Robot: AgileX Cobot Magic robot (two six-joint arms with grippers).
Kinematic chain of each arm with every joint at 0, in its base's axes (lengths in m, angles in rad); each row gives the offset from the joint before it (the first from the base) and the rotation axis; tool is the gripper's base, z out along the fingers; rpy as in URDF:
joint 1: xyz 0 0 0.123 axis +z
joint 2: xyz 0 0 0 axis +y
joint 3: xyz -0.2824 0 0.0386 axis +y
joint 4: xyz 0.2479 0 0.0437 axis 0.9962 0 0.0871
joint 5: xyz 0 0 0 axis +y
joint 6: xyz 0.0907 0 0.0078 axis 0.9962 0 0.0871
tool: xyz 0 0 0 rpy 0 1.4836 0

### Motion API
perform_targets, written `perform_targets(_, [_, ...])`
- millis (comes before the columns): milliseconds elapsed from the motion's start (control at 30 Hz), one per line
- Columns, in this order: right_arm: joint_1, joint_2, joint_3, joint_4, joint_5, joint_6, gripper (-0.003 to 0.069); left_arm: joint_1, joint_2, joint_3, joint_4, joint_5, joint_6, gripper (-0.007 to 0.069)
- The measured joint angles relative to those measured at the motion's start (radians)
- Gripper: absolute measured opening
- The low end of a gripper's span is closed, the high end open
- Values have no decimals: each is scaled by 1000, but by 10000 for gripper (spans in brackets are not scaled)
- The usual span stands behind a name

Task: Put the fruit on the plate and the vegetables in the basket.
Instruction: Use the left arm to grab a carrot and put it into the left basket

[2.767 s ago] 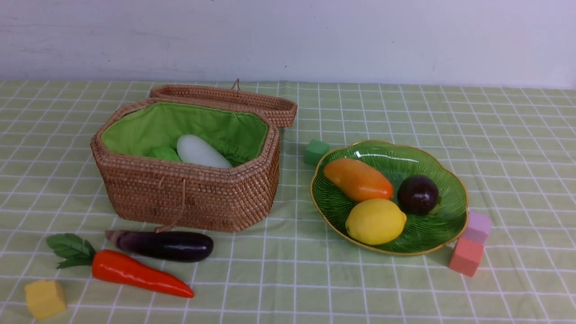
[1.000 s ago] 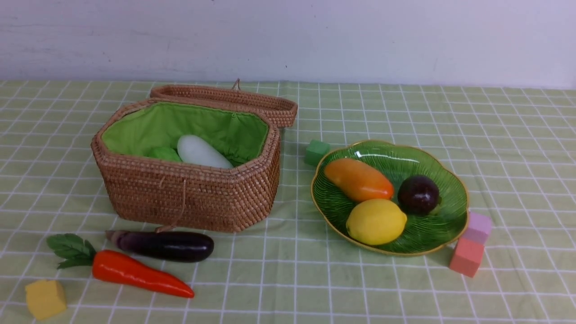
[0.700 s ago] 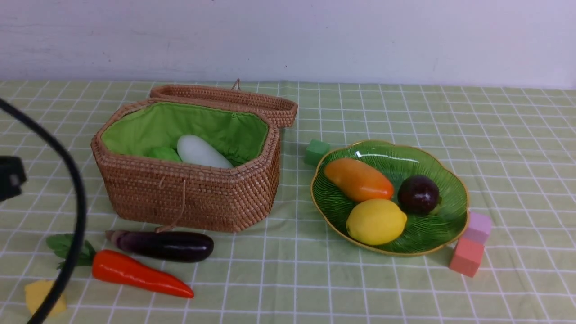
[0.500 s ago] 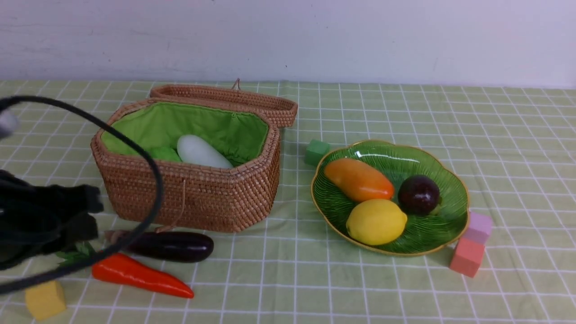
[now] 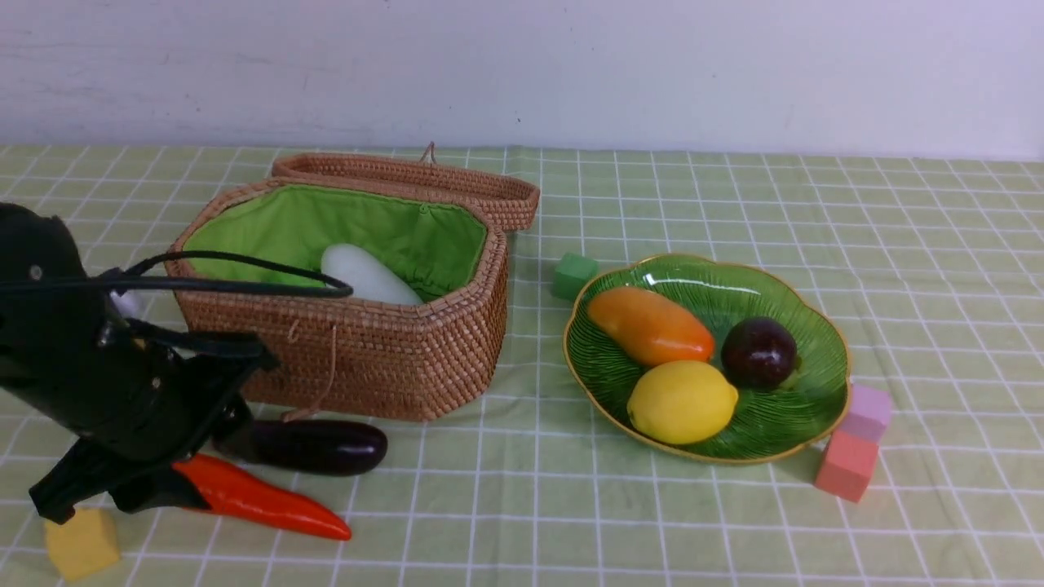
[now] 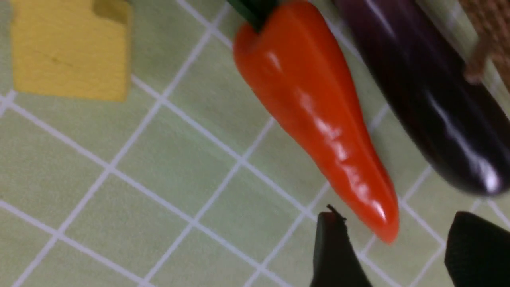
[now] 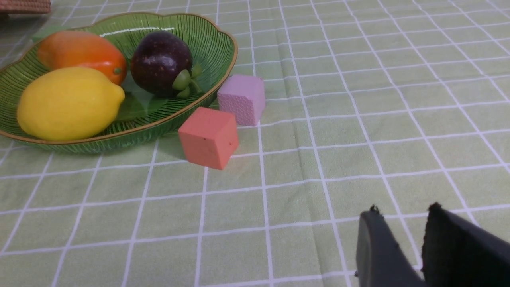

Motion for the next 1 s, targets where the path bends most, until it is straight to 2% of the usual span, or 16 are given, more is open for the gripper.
perform_targets(133, [0, 0, 0, 0, 0, 0, 201, 0, 66, 0, 58, -64, -146, 455])
perform_targets(233, [0, 0, 0, 0, 0, 0, 205, 0, 130, -1, 68, -117, -180, 475])
perform_targets(433, [0, 0, 0, 0, 0, 0, 214, 0, 204, -1, 71, -142, -153, 477])
perform_targets(533, [0, 0, 0, 0, 0, 0, 218, 0, 223, -4, 71, -142, -120, 453])
perform_targets(733, [0, 0, 0, 0, 0, 0, 225, 0, 223, -7, 71, -123, -76, 327])
perform_targets(1000, [0, 0, 0, 0, 0, 0, 236, 0, 210, -12, 71, 3, -29, 325])
